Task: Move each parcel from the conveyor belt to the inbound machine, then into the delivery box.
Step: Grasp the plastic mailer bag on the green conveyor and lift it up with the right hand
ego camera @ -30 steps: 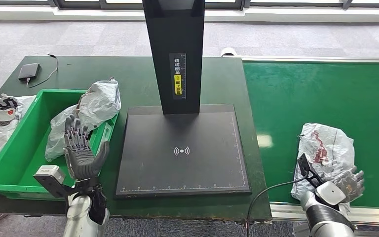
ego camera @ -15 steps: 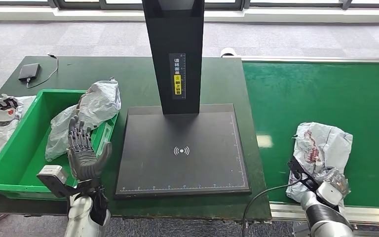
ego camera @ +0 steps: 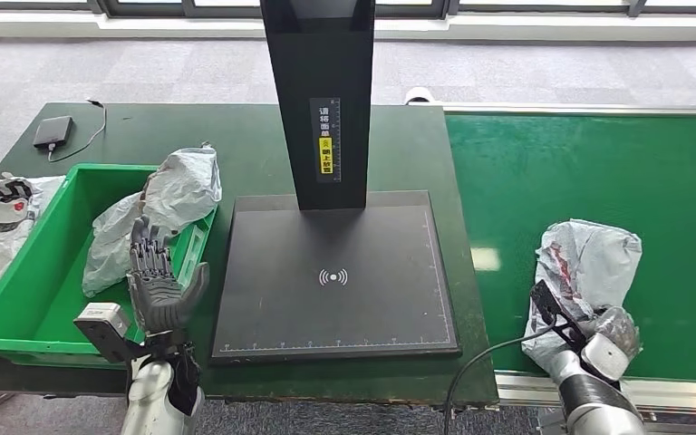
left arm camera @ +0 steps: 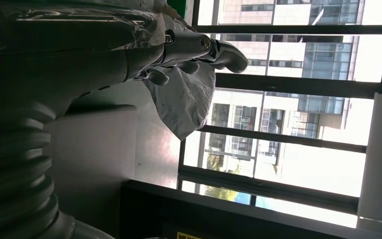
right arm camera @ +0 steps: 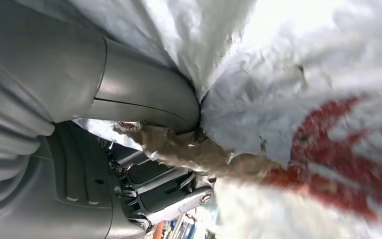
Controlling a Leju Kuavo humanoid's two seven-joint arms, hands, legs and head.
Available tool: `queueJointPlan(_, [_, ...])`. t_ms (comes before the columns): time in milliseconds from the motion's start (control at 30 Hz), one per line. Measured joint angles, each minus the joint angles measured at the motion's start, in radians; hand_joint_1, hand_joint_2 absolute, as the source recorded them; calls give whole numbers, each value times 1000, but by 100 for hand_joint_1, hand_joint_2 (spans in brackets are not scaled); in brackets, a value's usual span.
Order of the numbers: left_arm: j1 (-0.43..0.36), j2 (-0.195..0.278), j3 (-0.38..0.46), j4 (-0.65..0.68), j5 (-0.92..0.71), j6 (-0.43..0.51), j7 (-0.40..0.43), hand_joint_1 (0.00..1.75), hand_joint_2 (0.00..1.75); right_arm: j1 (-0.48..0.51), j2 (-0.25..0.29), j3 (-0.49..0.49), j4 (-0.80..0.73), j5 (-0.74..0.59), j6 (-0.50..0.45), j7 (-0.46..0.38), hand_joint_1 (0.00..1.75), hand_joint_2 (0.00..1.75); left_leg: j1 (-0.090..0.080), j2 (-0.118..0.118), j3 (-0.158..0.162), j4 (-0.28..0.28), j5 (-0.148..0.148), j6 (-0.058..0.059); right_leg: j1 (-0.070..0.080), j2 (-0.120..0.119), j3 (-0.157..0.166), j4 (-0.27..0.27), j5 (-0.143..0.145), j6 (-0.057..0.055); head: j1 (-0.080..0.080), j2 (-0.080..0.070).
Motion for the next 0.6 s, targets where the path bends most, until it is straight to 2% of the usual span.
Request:
queueJointPlan(100, [0,0,0,0,4,11,0,0,175,3,39,-3,-64,-1,-171,-98,175,175,0,1,0,0,0,0,0,1,0,0,0,0,0,0])
queueJointPlan(200, [0,0,0,0,7,18,0,0,175,15,99,-2,-190,-15,-272,-221,175,175,1,1,1,0,0,-1,1,1,0,0,0,0,0,0])
queueJointPlan(400, [0,0,0,3,2,19,0,0,175,97,250,57,-552,-152,-323,-449,175,175,2,2,1,0,0,-2,2,2,-1,1,-1,-1,0,0])
queueJointPlan(600, [0,0,0,6,0,18,0,0,175,138,328,91,-746,-166,-324,-466,175,175,2,1,1,0,0,-2,1,1,0,1,-1,-1,0,0])
